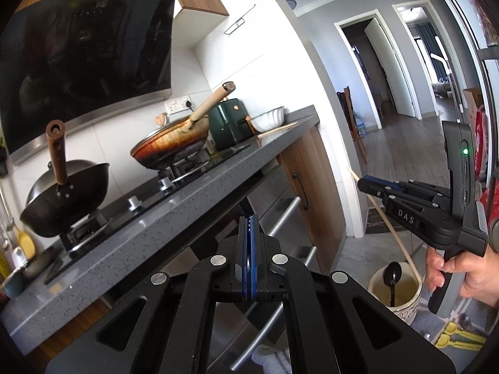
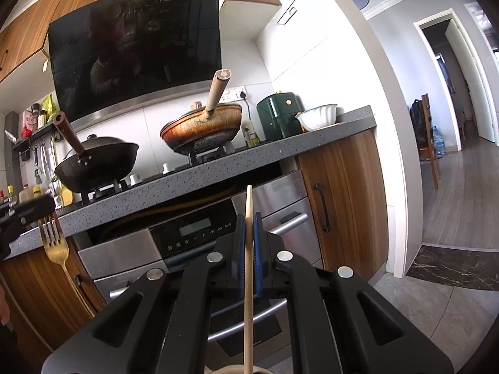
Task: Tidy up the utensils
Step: 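Lift the chopstick with the right tool into the holder while the left tool inserts the gold fork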
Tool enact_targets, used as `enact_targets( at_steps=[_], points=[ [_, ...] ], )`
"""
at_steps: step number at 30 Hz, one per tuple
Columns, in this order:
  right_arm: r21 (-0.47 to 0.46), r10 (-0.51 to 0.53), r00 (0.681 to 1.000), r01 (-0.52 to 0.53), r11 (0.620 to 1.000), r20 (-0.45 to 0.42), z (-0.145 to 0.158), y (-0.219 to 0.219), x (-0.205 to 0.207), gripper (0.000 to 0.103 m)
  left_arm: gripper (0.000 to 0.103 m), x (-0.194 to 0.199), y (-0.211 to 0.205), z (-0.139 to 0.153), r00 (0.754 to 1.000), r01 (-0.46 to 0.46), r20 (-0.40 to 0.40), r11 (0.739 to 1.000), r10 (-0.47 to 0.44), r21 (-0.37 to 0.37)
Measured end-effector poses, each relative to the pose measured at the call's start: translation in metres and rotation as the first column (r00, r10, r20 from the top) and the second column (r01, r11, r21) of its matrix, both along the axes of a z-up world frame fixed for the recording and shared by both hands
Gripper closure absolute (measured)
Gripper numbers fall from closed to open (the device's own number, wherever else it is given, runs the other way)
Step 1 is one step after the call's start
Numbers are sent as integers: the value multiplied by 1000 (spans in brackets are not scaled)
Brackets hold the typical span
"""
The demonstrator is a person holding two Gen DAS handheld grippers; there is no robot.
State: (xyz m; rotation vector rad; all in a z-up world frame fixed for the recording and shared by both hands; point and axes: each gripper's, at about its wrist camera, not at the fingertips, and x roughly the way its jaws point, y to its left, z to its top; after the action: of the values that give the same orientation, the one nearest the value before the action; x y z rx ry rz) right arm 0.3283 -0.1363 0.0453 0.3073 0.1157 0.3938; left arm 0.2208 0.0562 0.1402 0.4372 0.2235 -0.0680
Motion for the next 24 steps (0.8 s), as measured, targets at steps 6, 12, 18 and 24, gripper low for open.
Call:
enact_targets(
  at_steps=[6, 12, 18, 24],
  points=[
    [-3, -17, 1000, 17, 1000, -4, -3, 4, 5, 98, 101, 1, 1, -5, 1000, 2, -6, 1000, -2, 6],
    [-30, -24, 1000, 24, 999, -6, -6, 10, 8, 98, 101, 2, 2, -6, 1000, 4, -14, 1000, -4, -2],
    [-58, -30, 999, 31, 998, 10, -7, 9, 3, 98, 101, 4, 2, -10, 1000, 6, -21, 1000, -6, -4],
    [-90, -30, 999, 32, 995, 24, -12, 7, -1, 98, 101, 4, 0, -14, 1000, 11, -30, 1000, -11, -6]
  ],
)
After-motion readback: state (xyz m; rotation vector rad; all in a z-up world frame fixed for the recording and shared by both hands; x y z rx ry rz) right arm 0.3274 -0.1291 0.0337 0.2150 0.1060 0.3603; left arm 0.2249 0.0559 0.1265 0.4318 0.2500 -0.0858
